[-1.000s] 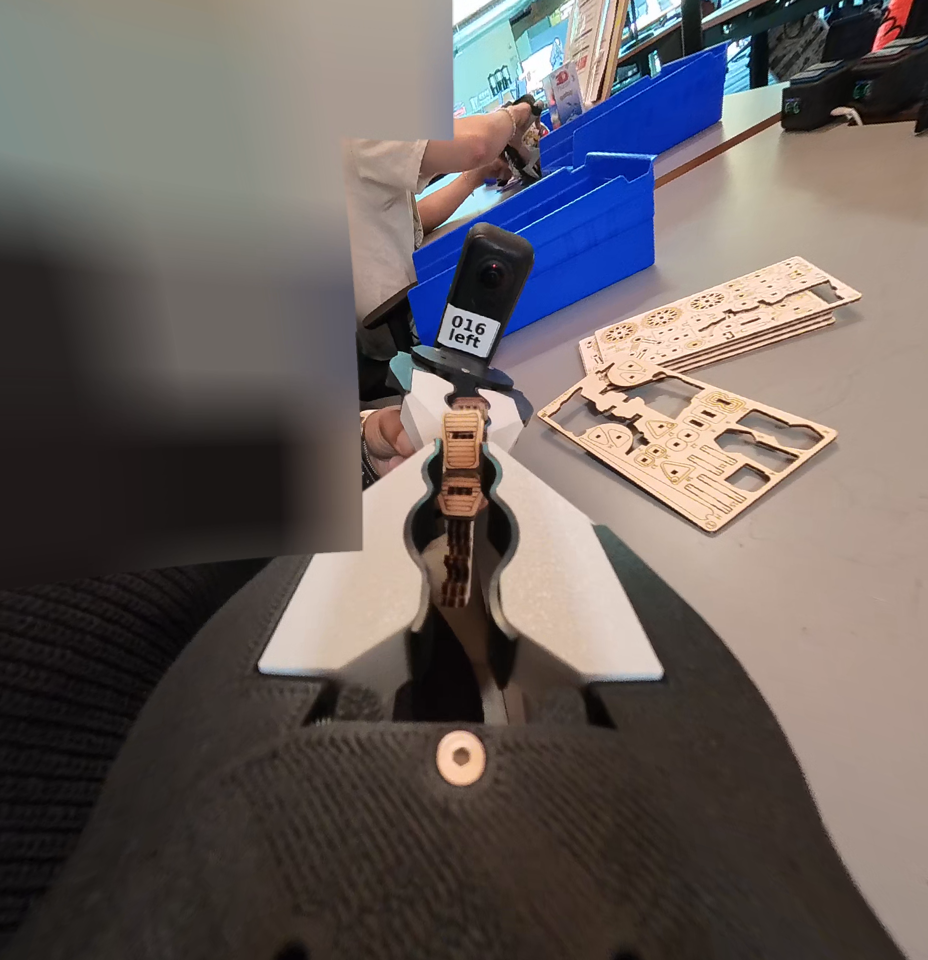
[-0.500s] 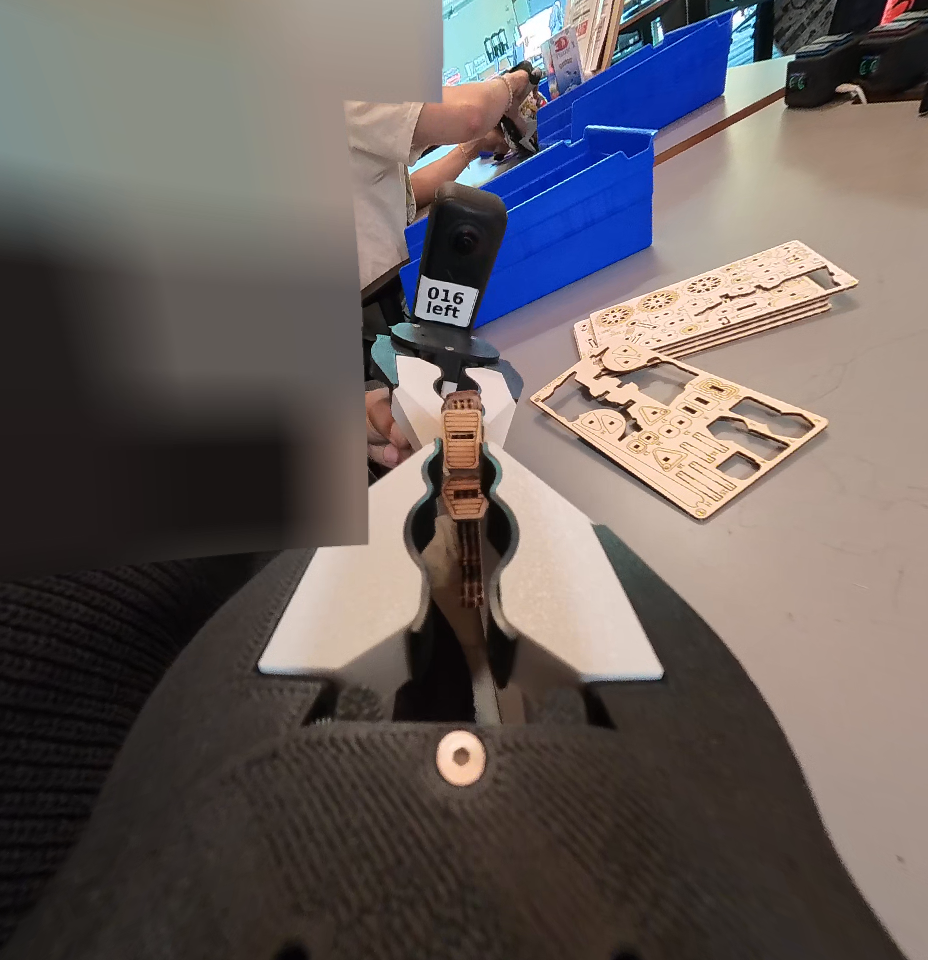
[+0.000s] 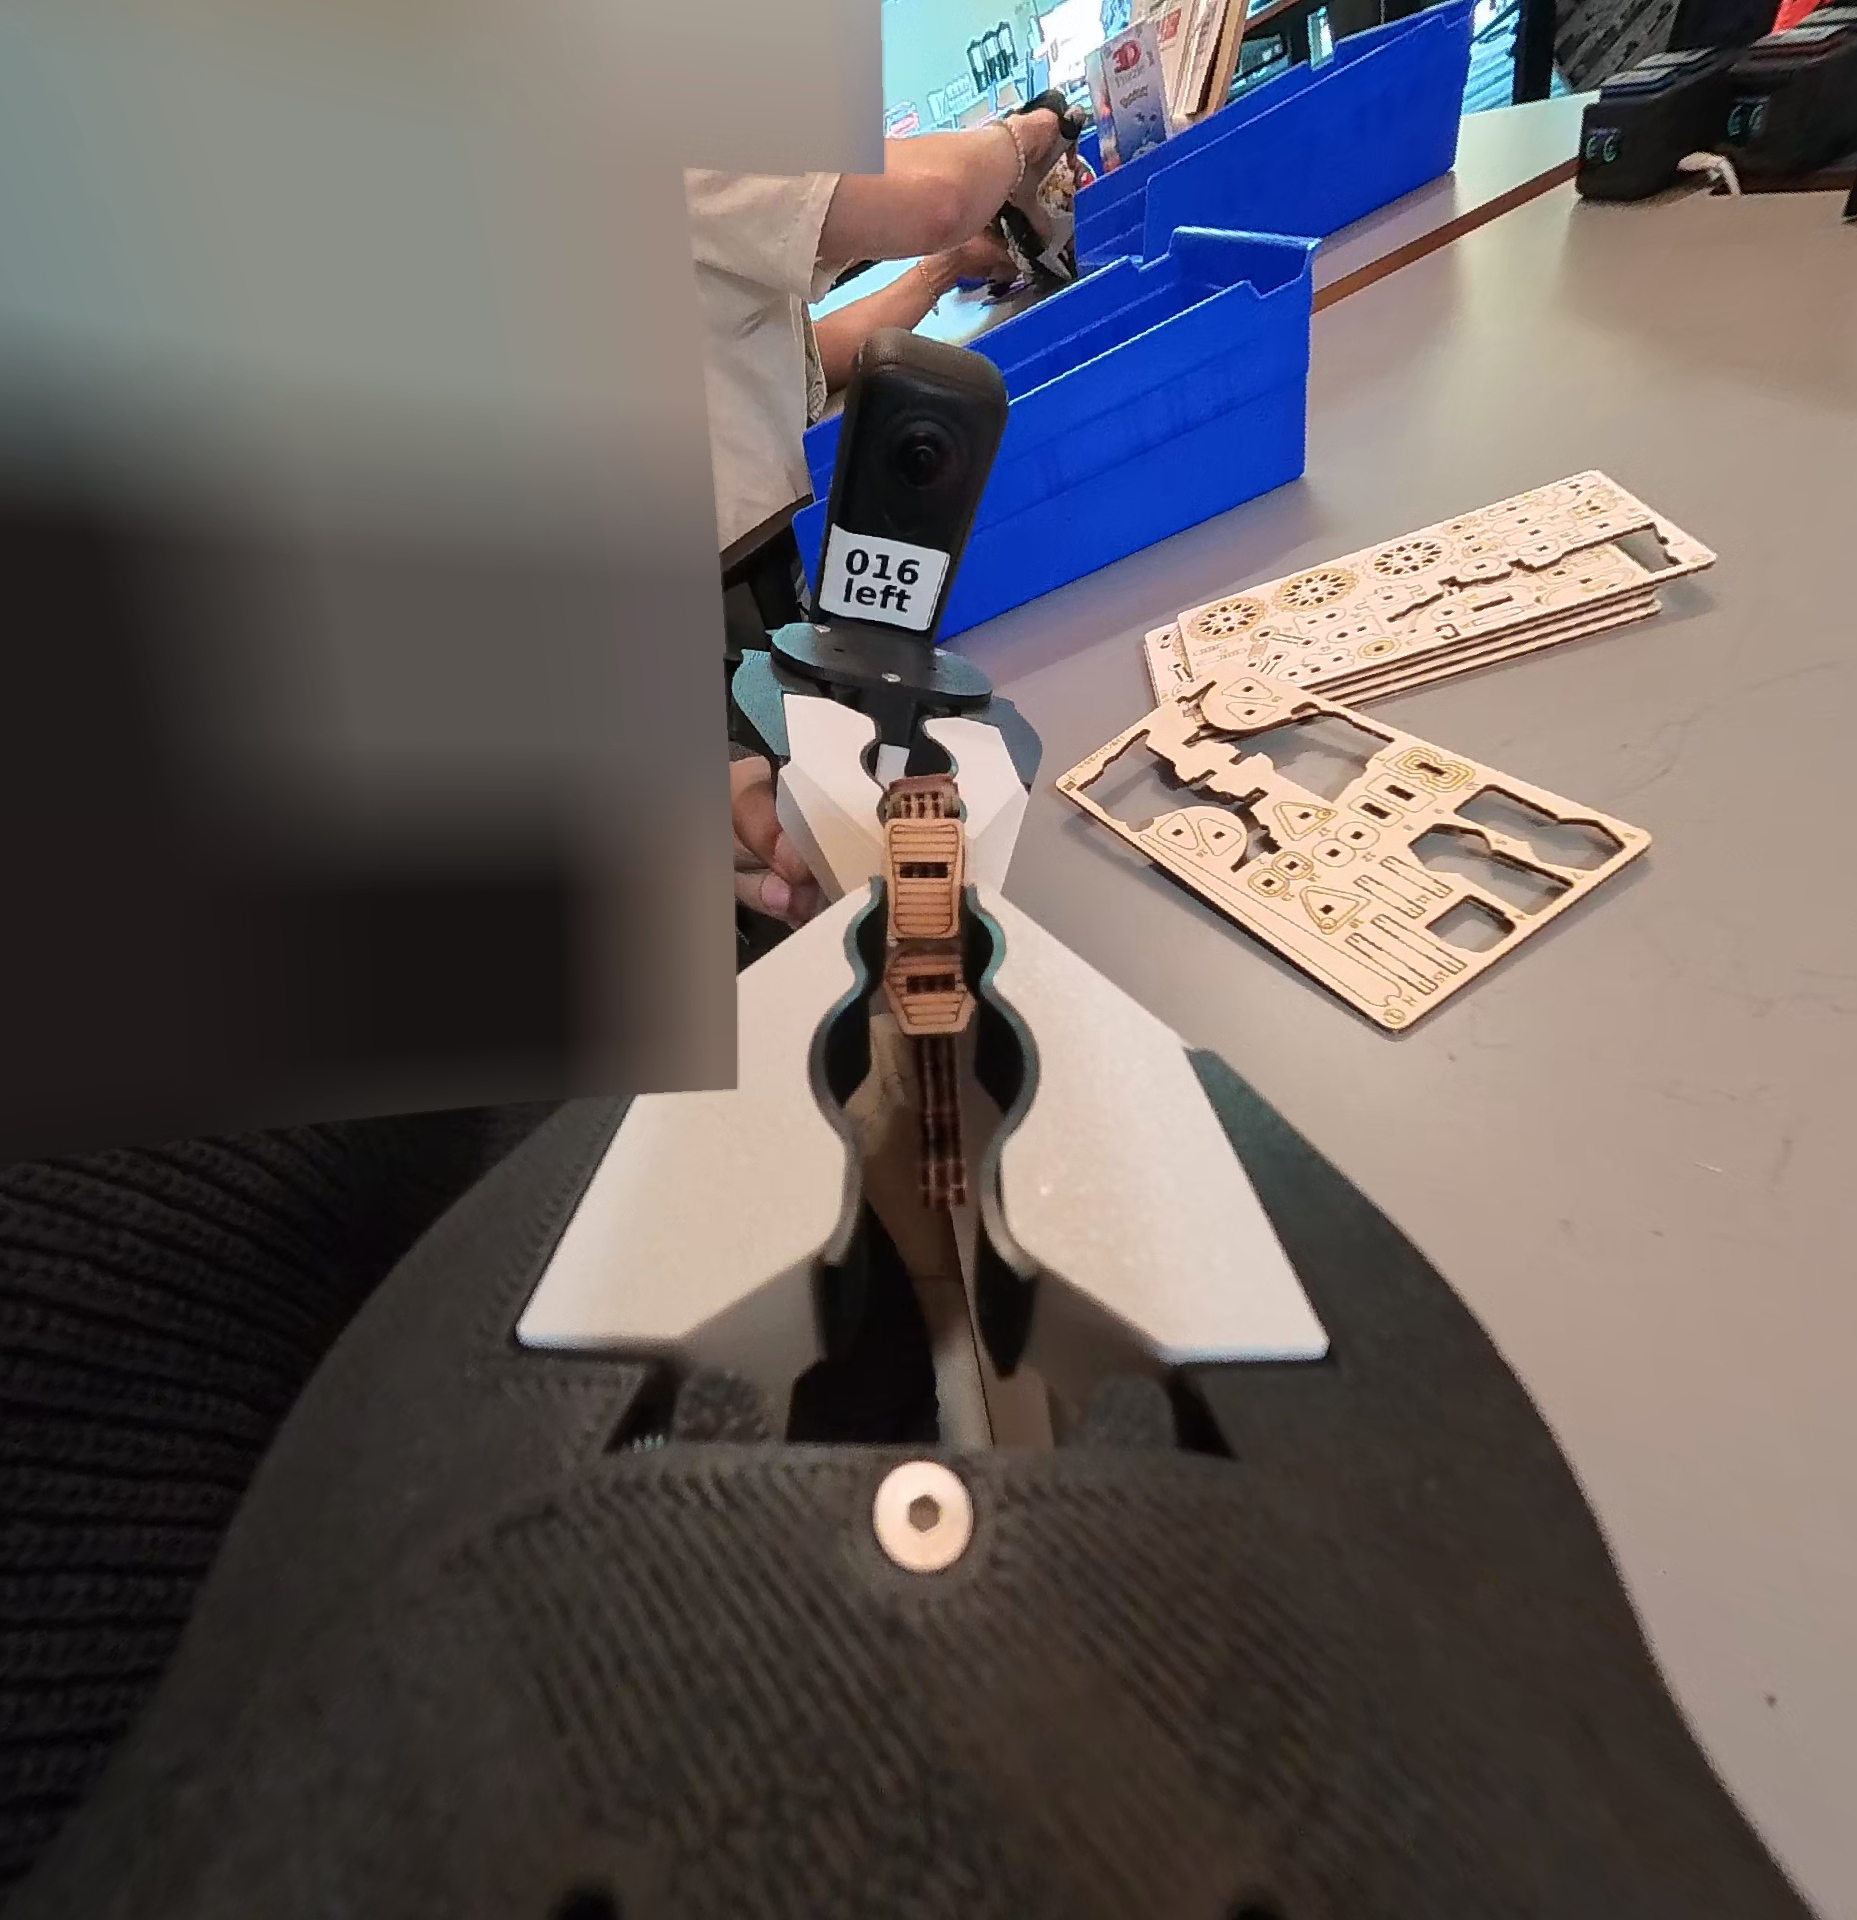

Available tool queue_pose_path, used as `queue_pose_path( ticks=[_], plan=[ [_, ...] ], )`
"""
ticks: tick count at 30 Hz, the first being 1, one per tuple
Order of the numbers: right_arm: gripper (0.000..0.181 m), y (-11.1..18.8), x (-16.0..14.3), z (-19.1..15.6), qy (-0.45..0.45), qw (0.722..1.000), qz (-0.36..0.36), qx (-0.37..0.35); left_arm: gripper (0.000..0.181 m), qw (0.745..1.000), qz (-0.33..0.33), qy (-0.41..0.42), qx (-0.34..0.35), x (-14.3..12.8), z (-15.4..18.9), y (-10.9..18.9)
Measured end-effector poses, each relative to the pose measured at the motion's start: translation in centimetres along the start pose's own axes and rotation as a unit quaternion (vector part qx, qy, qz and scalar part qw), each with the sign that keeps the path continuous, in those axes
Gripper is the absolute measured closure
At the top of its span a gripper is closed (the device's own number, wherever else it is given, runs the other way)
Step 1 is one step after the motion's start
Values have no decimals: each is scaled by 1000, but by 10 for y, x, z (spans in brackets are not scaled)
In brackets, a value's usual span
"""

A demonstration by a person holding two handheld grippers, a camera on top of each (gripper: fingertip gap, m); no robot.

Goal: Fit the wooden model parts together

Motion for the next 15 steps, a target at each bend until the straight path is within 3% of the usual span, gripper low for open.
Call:
queue_pose_path(
  ticks=[15],
  plan=[
    [168, 0, -2, 4, -2, 1000, -2, -6, 175, 999, 3, 35, -5, -1, -5, -1]
  ],
)
Point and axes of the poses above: each gripper's, where its closed fingertips meet, y back along the fingers, x out of its top, z = x × y across the jaws, the point moved 8 cm from there along y, back along the fingers, and after that the axes turned 4 degrees about y, right-handed, at the moved point
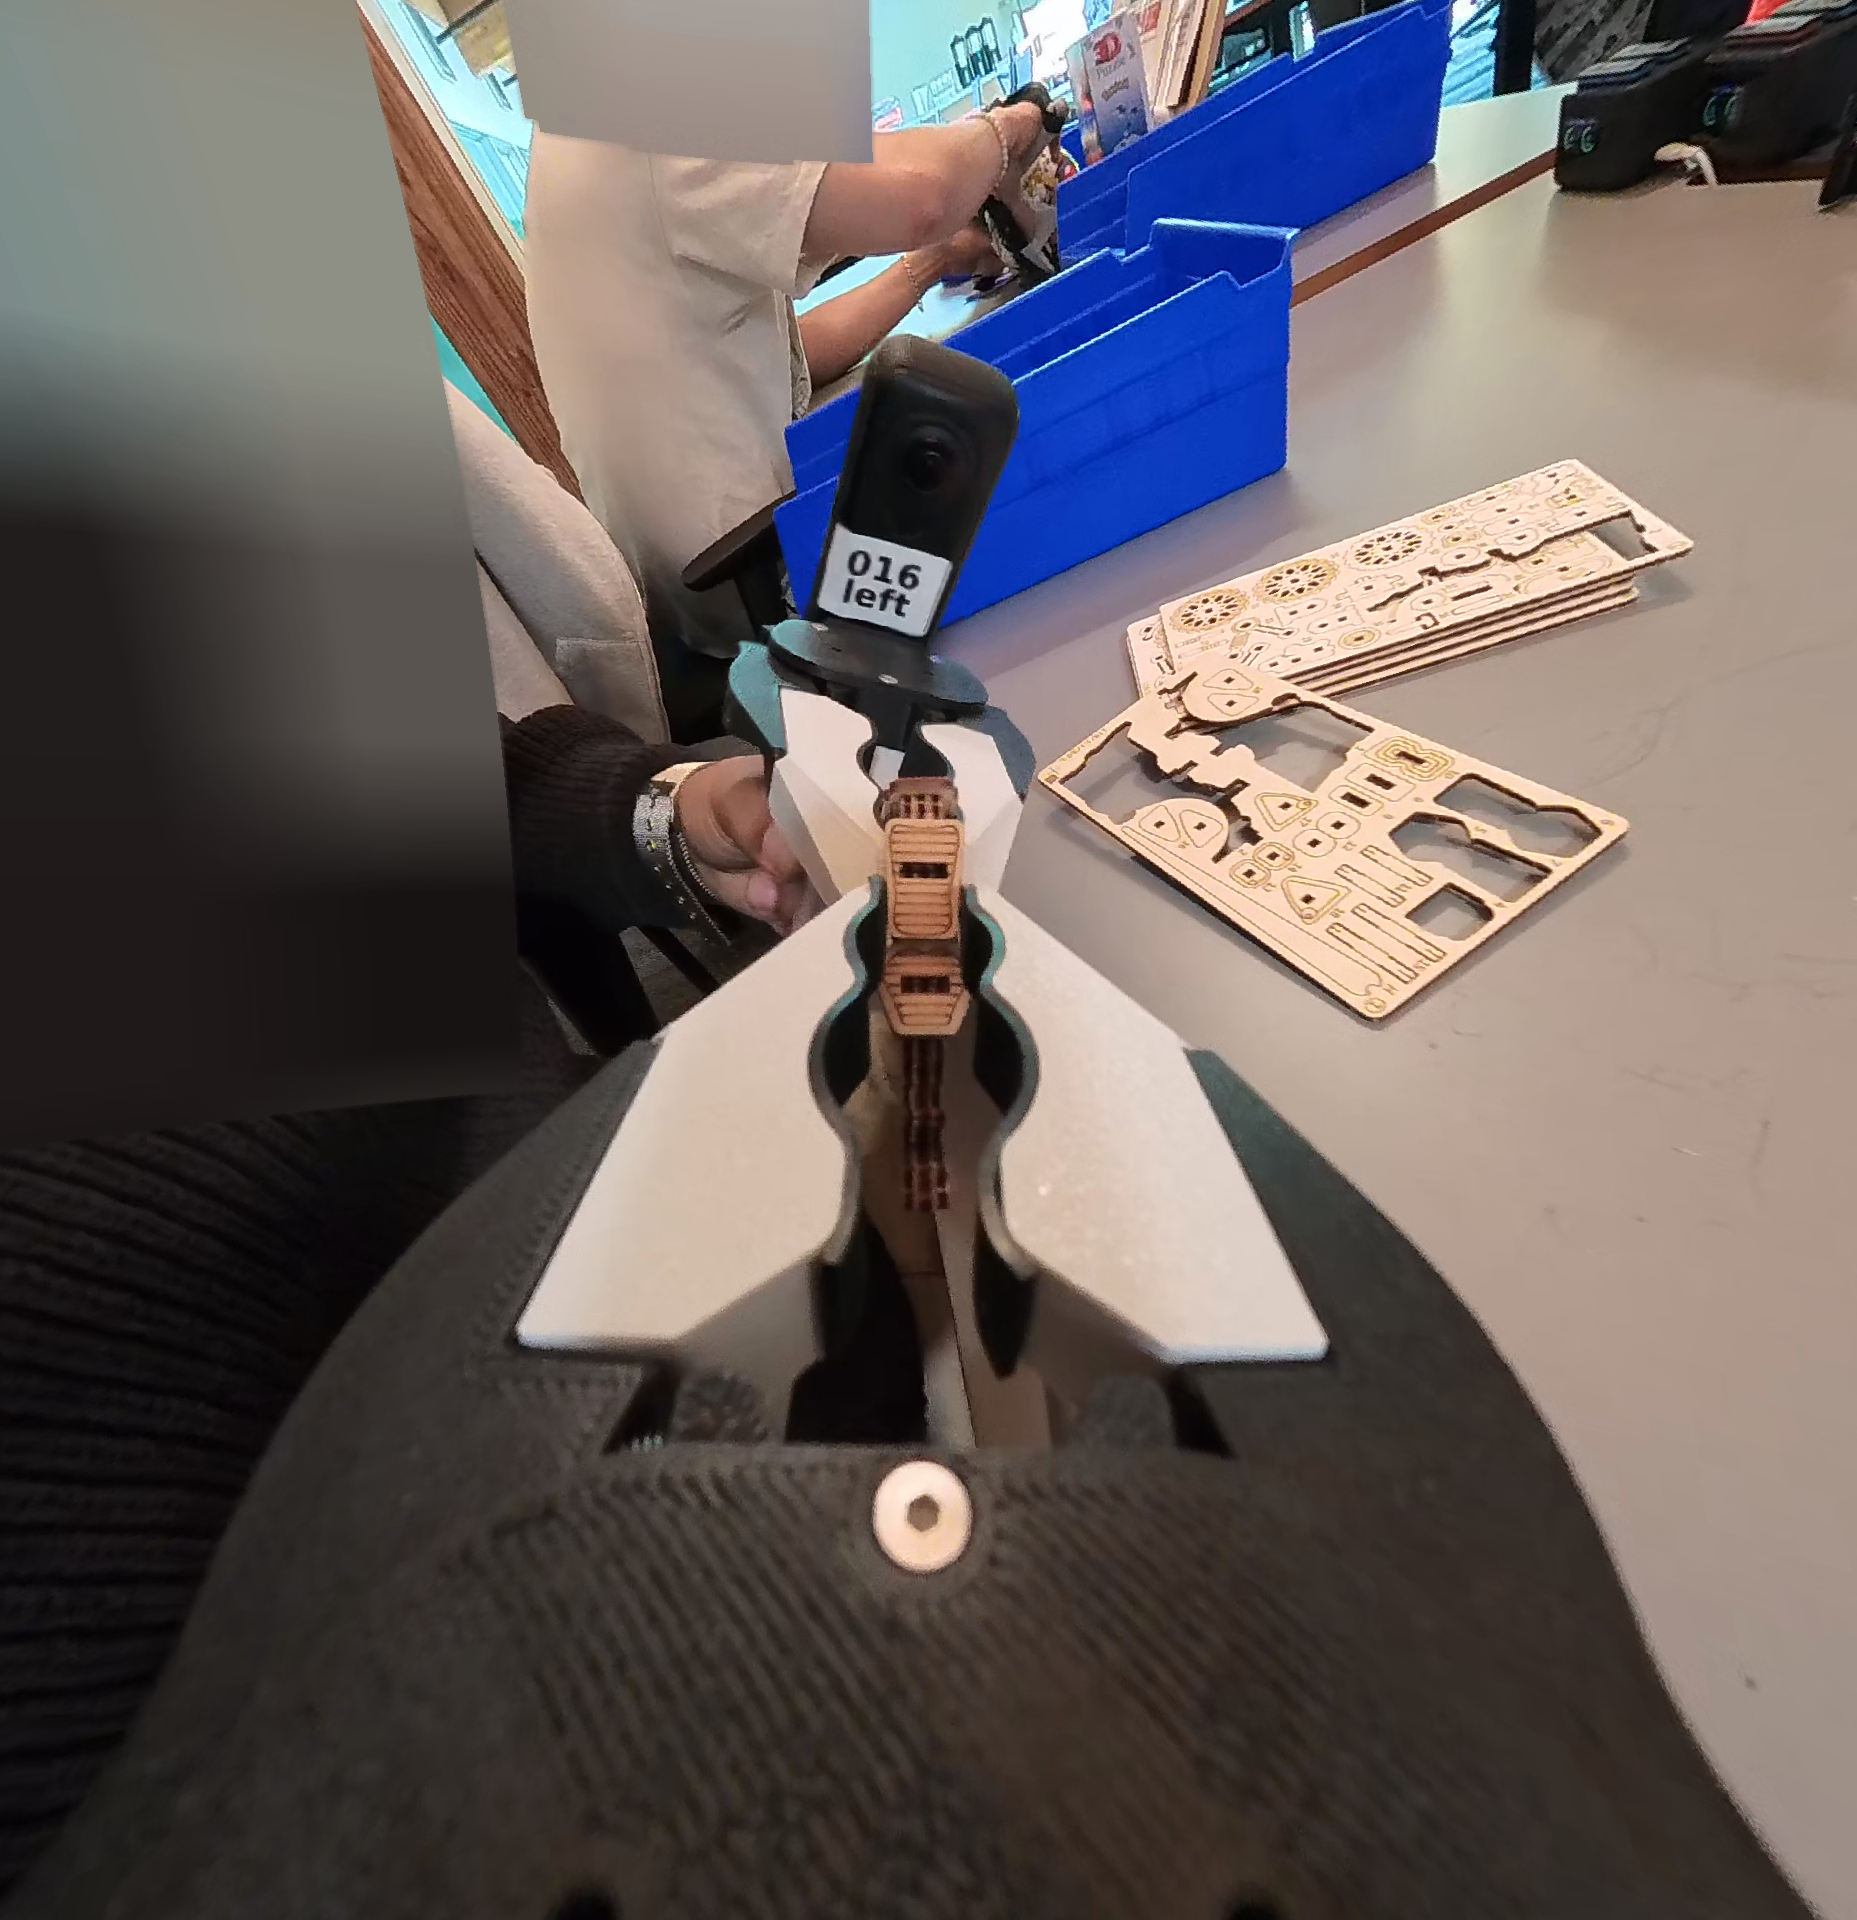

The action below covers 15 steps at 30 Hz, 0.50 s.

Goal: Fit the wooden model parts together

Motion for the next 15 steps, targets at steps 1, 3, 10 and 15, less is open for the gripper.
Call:
queue_pose_path(
  ticks=[1, 3, 10, 15],
  plan=[
    [169, 0, 0, 1, 0, 1000, 0, -1, 175, 1000, 1, 5, 0, 0, -1, 0],
    [168, 0, -1, 2, -1, 1000, 0, -2, 175, 1000, 3, 10, 1, 0, -2, 0],
    [168, 0, -2, 4, -14, 1000, 0, 4, 175, 1000, 2, 11, 7, 0, -3, 0],
    [168, 1, -2, 5, -19, 1000, 2, 6, 175, 1000, 10, 25, 1, 1, -4, 2]
  ],
)
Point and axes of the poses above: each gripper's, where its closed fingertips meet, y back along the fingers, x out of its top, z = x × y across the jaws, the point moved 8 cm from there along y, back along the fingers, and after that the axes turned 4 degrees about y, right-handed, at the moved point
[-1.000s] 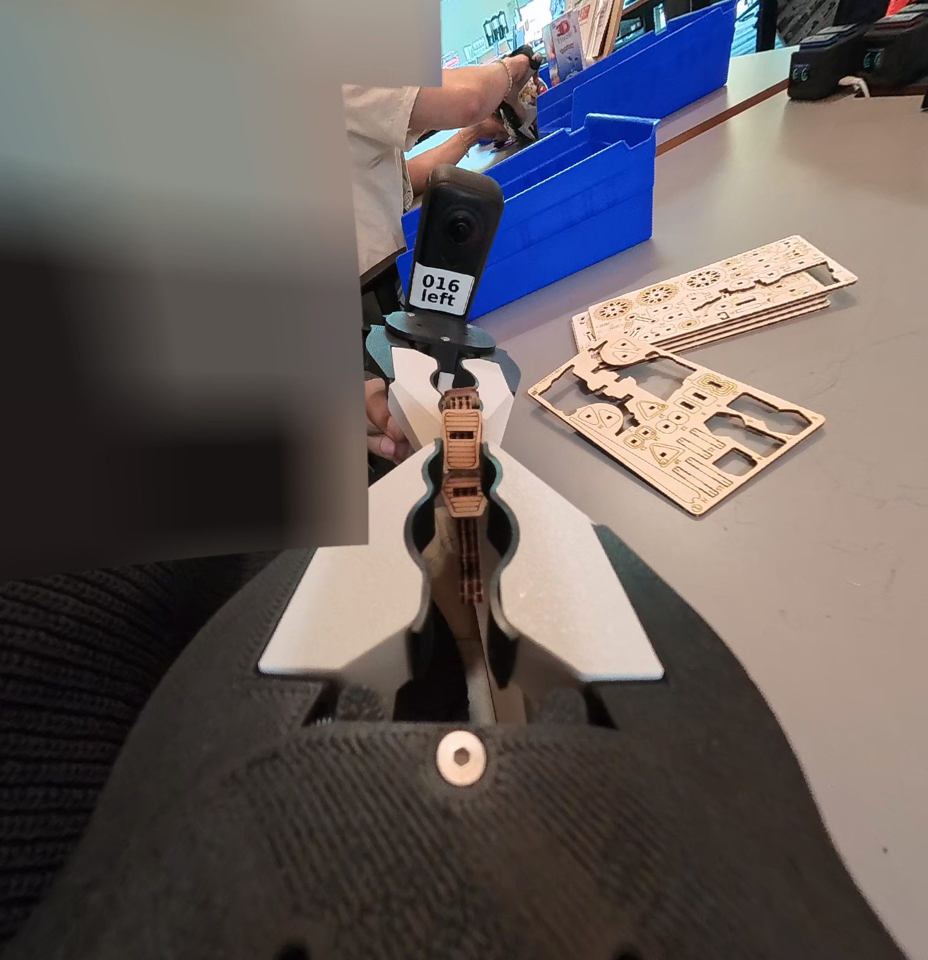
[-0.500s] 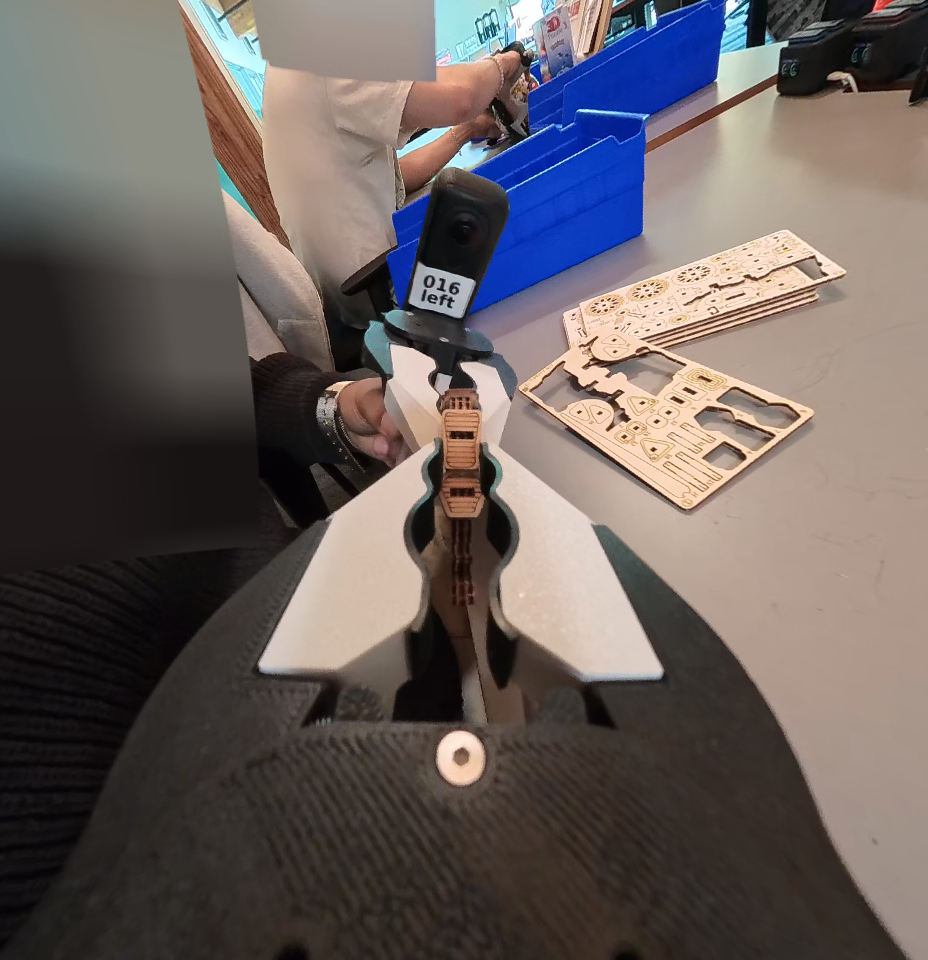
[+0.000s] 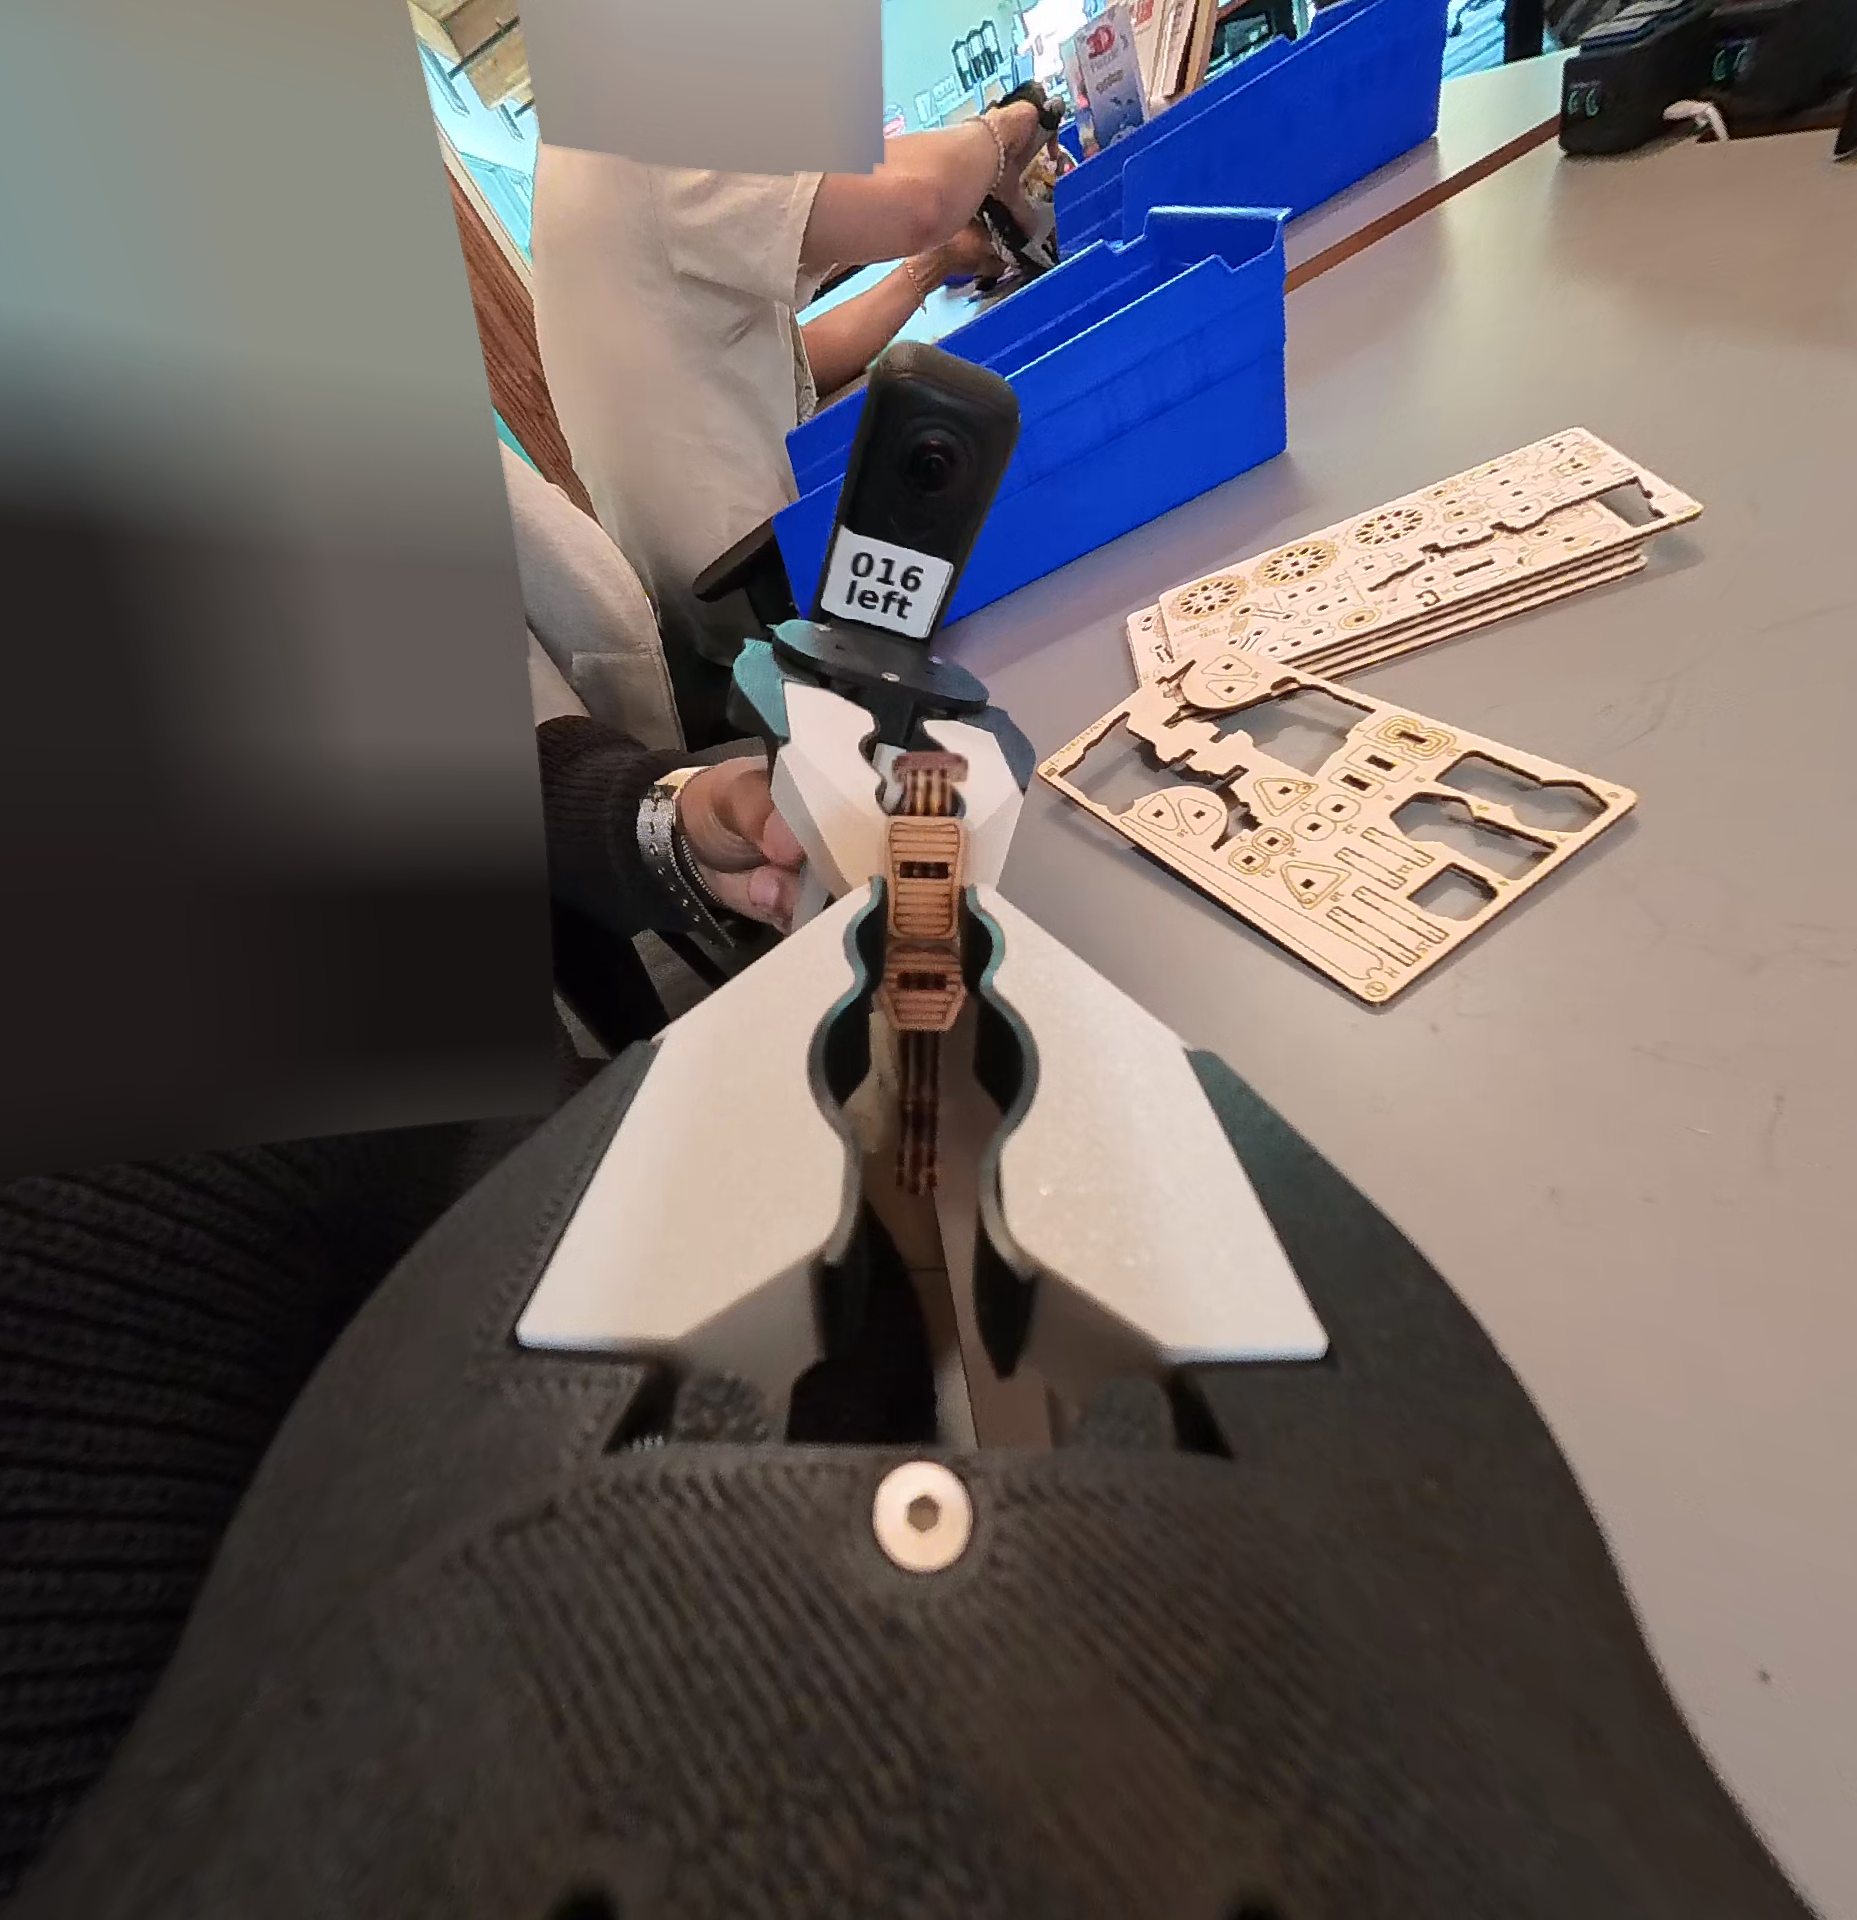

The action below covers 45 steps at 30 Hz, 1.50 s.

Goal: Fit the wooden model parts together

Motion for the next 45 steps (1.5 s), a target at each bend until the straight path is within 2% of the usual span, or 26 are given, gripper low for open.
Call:
queue_pose_path(
  ticks=[10, 16, 27, 33, 45],
  plan=[
    [169, 1, 0, 5, -4, 1000, 2, -15, 175, 999, 21, 35, 8, 3, -4, 1],
    [169, 2, -1, 6, -15, 1000, 4, -11, 175, 996, 35, 73, -27, 3, -5, 3],
    [169, 0, -5, 11, -89, 996, 9, 28, 174, 996, 56, 71, -25, 6, -4, 6],
    [169, -3, -9, 12, -98, 995, -2, 30, 174, 994, 77, 71, -30, 8, -2, 9],
    [169, -6, -13, 14, -113, 993, -7, 31, 171, 998, 45, 26, 33, 5, -3, 7]
  ],
)
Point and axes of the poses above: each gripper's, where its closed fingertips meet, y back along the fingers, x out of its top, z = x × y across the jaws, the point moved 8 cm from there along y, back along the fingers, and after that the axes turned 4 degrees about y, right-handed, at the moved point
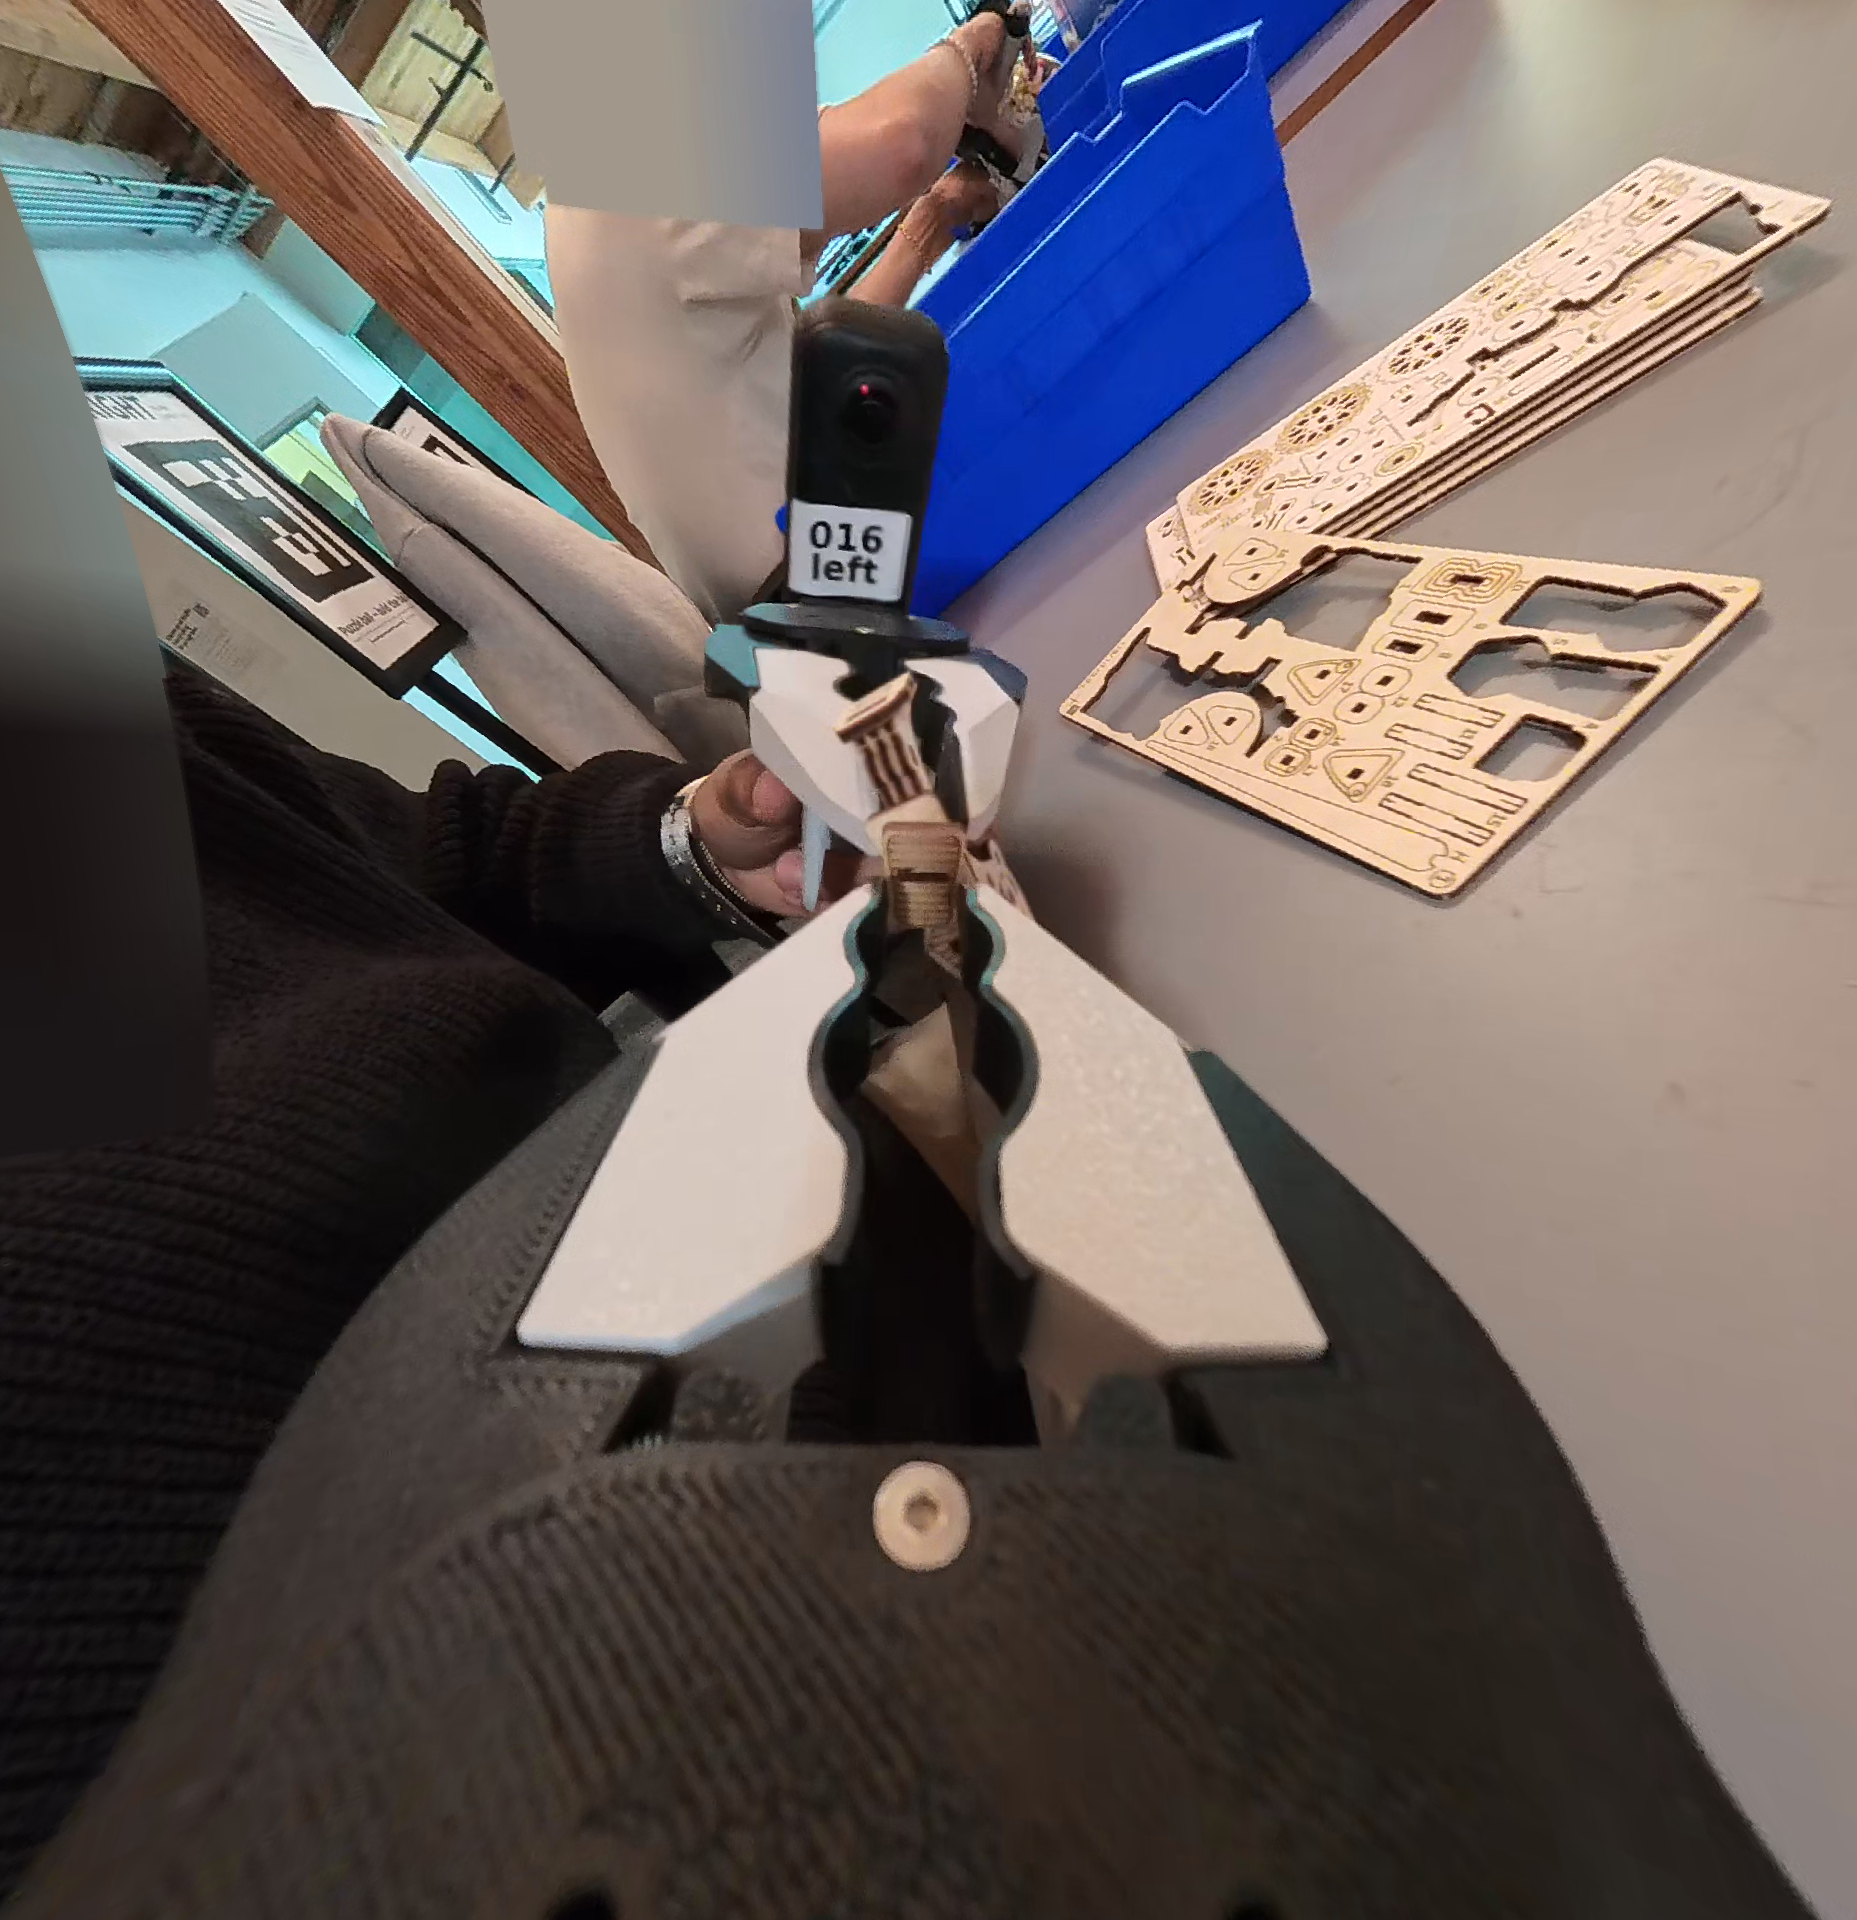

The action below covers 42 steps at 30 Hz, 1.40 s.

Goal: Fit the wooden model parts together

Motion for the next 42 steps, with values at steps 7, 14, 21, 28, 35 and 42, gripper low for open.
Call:
queue_pose_path(
  ticks=[7, 14, 21, 28, 35, 42],
  plan=[
    [169, 0, -1, 0, 4, 1000, -6, -3, 173, 999, -9, -46, 19, 0, 3, 0],
    [169, 6, 4, 1, 34, 999, -1, -19, 174, 998, -16, -62, 25, 0, 3, 0],
    [169, 2, -3, -1, 71, 996, -52, -16, 175, 995, -45, -75, 43, -5, 3, -2],
    [168, 0, -9, 1, 86, 993, -80, -22, 175, 992, -66, -88, 62, -8, 1, -3],
    [169, -3, -14, 6, 84, 990, -102, -40, 174, 992, -83, -58, 81, -11, -7, -3],
    [168, -6, -19, 10, 78, 988, -121, -49, 165, 988, -117, -26, 97, -17, -15, -4]
  ],
)
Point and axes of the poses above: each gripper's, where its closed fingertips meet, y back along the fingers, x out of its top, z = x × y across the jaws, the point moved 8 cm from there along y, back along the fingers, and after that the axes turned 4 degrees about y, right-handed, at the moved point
